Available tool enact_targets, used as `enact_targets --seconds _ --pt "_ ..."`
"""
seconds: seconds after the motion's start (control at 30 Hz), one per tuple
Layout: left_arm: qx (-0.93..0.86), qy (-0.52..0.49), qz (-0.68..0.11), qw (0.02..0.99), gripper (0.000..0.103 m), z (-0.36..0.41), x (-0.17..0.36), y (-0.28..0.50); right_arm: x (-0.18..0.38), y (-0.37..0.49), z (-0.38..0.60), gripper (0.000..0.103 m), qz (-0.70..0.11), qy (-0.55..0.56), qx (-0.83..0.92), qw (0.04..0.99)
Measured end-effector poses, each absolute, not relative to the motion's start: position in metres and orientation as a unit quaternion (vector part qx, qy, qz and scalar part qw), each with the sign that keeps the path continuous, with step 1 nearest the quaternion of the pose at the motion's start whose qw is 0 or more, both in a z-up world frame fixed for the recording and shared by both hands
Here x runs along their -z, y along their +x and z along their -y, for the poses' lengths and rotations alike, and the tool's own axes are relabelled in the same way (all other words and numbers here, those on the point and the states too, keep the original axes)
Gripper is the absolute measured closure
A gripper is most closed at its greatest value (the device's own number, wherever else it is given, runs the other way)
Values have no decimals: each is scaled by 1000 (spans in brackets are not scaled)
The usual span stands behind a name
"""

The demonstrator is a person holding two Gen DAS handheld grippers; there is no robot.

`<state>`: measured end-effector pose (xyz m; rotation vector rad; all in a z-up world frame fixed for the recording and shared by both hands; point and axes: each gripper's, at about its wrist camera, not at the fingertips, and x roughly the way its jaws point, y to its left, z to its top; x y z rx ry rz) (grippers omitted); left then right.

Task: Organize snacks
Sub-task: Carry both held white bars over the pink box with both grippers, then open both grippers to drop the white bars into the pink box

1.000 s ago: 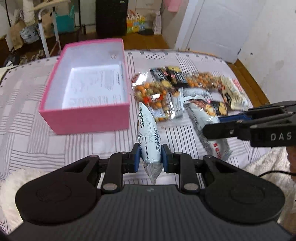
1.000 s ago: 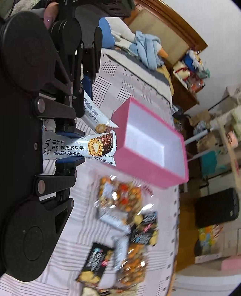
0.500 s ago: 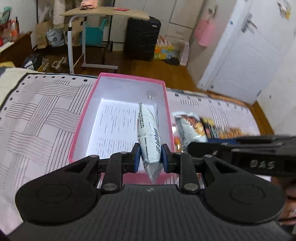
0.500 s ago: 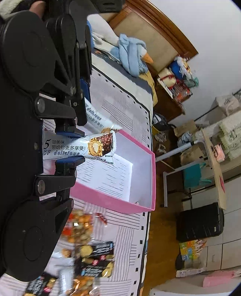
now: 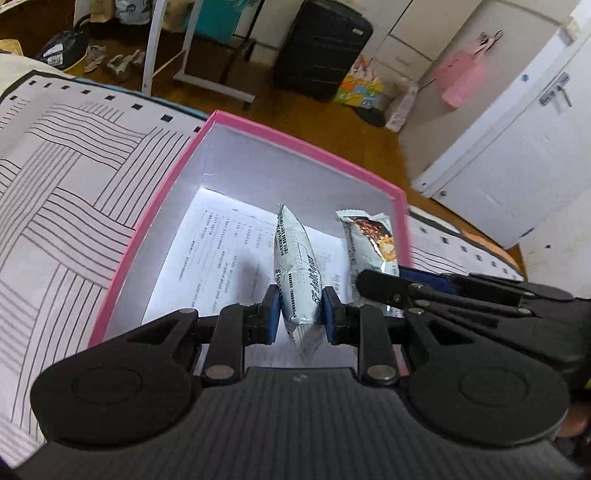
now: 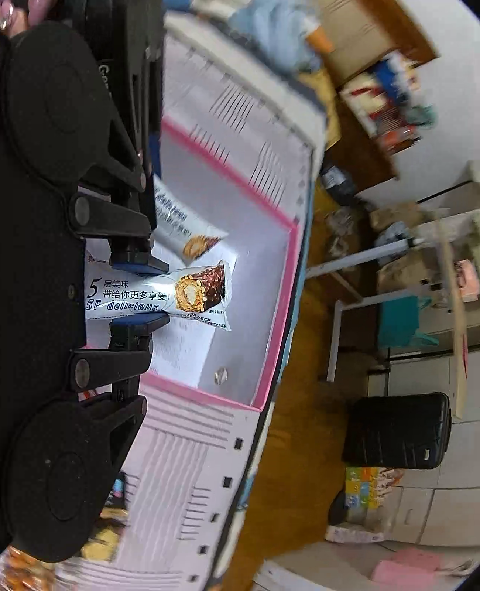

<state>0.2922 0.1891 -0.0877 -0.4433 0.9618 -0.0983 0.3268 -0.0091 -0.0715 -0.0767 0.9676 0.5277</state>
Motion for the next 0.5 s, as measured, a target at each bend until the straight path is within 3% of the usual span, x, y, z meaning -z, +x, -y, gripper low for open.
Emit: enact_targets --seconds 0.5 --pt "13 -198 -490 849 79 -203 128 324 98 346 -21 74 -464 -155 -272 829"
